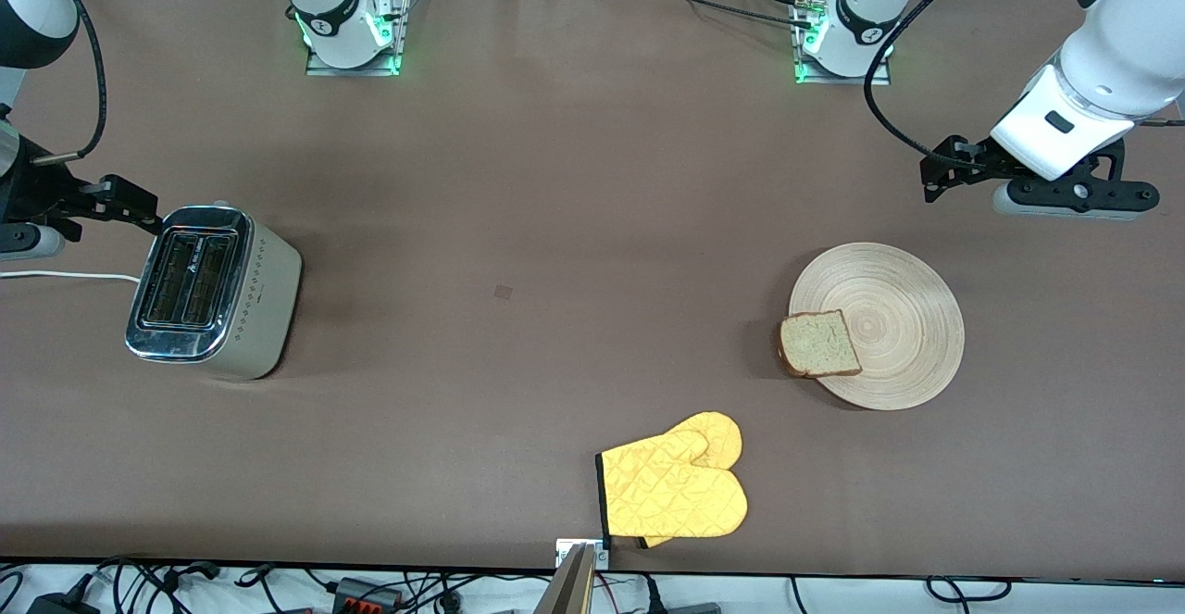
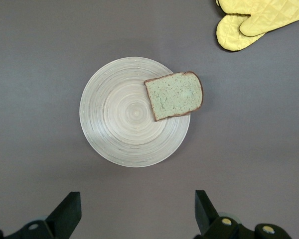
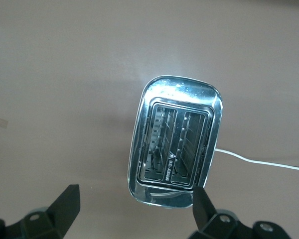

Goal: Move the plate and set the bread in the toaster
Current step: 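Move the left gripper down toward the wooden plate rim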

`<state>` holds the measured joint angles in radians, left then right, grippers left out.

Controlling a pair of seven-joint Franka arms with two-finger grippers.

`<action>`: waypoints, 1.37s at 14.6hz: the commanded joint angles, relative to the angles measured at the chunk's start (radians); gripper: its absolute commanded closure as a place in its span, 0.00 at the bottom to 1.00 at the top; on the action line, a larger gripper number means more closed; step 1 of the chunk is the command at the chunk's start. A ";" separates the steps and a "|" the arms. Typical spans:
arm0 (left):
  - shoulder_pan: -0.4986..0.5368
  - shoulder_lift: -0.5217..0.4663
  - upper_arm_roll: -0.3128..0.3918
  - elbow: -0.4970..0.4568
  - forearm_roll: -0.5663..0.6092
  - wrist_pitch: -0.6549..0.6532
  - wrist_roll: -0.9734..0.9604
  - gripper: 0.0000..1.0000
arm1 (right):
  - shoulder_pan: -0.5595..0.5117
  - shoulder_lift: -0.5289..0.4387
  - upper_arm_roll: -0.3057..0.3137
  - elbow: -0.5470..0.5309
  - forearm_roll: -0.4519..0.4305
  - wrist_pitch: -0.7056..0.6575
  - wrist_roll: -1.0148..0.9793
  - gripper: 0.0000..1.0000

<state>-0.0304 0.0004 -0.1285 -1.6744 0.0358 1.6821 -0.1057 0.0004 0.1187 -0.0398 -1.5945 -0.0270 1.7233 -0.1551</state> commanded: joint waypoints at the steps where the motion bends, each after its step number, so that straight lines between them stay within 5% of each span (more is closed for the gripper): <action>1: 0.006 0.038 -0.005 0.039 0.021 -0.045 -0.009 0.00 | 0.001 0.002 0.000 0.019 -0.014 -0.017 -0.008 0.00; 8: 0.073 0.136 0.009 0.054 0.015 -0.128 0.004 0.00 | -0.002 0.004 0.000 0.021 -0.014 -0.017 -0.006 0.00; 10: 0.144 0.202 0.007 0.125 0.003 -0.131 0.036 0.00 | -0.002 0.003 0.000 0.021 -0.013 -0.016 -0.006 0.00; 20: 0.489 0.505 0.009 0.188 -0.400 -0.027 0.472 0.00 | 0.001 0.004 0.000 0.021 -0.011 -0.014 -0.006 0.00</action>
<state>0.3986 0.4264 -0.1085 -1.5306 -0.2712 1.6524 0.2375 0.0000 0.1187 -0.0412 -1.5937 -0.0276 1.7233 -0.1551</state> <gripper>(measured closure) 0.000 0.000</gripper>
